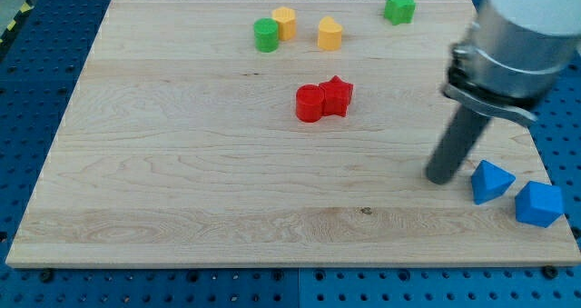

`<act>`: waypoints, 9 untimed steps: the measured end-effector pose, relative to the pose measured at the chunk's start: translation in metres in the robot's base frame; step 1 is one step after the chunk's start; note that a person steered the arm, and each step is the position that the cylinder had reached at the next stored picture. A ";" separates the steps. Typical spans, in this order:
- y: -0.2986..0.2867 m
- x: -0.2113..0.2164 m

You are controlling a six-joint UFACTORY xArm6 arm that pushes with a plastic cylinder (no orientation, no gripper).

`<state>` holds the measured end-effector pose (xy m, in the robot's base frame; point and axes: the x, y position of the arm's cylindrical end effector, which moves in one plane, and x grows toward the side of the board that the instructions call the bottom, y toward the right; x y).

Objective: Push the yellow heart to the top left side of the board

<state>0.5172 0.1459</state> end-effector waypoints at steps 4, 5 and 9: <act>-0.150 -0.031; -0.192 -0.063; -0.248 -0.122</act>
<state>0.3947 -0.1023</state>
